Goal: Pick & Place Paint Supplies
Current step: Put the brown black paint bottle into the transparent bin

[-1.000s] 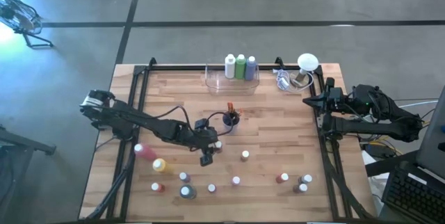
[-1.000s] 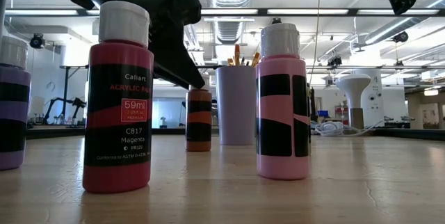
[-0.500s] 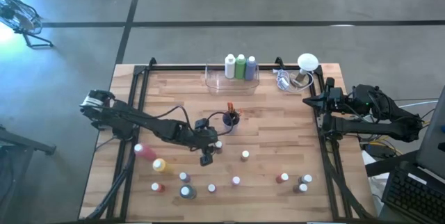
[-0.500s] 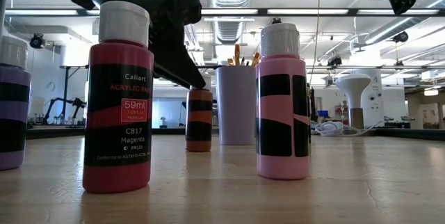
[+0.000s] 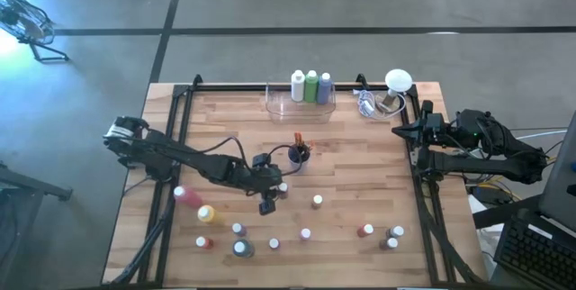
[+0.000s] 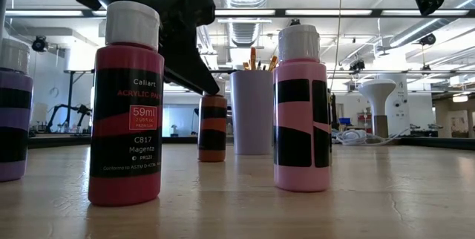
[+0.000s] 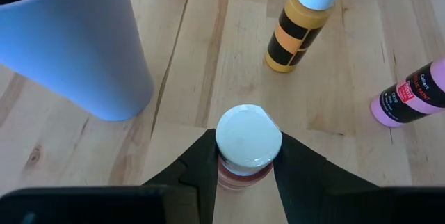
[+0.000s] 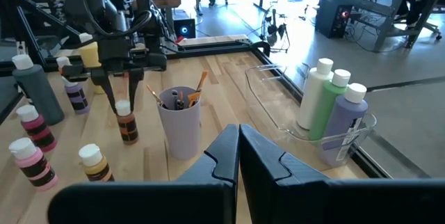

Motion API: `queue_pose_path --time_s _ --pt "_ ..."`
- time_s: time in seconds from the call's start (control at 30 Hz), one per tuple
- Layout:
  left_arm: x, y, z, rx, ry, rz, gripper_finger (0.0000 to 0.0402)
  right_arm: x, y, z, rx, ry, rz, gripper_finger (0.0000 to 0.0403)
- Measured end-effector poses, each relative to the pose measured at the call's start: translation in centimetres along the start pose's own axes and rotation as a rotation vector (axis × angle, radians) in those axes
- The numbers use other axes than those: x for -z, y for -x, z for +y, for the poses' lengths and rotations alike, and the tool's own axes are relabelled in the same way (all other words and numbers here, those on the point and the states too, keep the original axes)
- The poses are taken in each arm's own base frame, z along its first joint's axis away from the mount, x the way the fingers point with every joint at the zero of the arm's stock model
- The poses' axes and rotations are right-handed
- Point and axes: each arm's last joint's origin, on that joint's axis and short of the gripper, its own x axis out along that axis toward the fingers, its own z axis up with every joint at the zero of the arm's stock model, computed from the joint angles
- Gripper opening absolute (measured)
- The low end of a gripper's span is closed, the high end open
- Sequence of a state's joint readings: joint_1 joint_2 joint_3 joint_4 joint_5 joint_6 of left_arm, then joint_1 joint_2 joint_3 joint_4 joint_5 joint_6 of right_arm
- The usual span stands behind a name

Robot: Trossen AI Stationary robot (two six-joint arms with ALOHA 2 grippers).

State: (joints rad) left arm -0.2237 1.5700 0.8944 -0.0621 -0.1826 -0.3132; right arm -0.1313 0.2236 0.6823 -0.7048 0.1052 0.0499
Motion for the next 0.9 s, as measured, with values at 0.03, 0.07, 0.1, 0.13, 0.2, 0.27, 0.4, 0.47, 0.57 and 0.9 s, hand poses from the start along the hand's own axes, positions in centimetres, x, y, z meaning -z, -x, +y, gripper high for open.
queue_pose_path --time_s 0.03,0.07,0.1,0.13,0.2,0.27,0.4,0.47,0.57,0.9 --pt "-0.1 0.0 0.0 -0.002 -0.002 -0.002 0.0119 0.0 0.0 0.0 0.000 0.000 0.000 0.0008" --pt "-0.1 0.0 0.0 -0.007 -0.002 -0.004 0.0119 0.0 0.0 0.0 0.000 -0.001 -0.001 0.0008" --pt "-0.2 0.1 0.0 -0.013 -0.002 -0.007 0.0119 0.0 0.0 0.0 0.000 -0.001 0.000 0.0008" --pt "-0.2 0.2 0.0 -0.017 -0.002 -0.008 0.0119 0.0 0.0 0.0 0.000 0.000 0.000 0.0008" --pt "-0.4 0.6 0.1 -0.024 -0.001 -0.010 0.0119 0.0 0.0 0.0 0.000 -0.001 0.000 0.0008" --pt "-0.7 1.3 0.2 -0.037 0.003 -0.030 0.0119 0.0 0.0 0.0 0.000 0.000 0.000 0.0008" --pt "-1.2 2.9 0.5 -0.079 0.019 -0.064 0.0119 0.0 0.0 0.0 0.000 -0.001 -0.001 0.0008" --pt "-1.6 3.8 0.7 -0.119 0.028 -0.088 0.0119 0.0 0.0 0.0 0.000 0.000 0.000 0.0008" --pt "-2.2 5.2 1.3 -0.204 0.050 -0.153 0.0119 0.0 0.0 0.0 0.000 0.000 0.000 0.0008" --pt "-4.6 8.1 4.5 -0.506 0.174 -0.333 0.0119 0.0 0.0 0.0 0.000 0.000 0.000 0.0008"
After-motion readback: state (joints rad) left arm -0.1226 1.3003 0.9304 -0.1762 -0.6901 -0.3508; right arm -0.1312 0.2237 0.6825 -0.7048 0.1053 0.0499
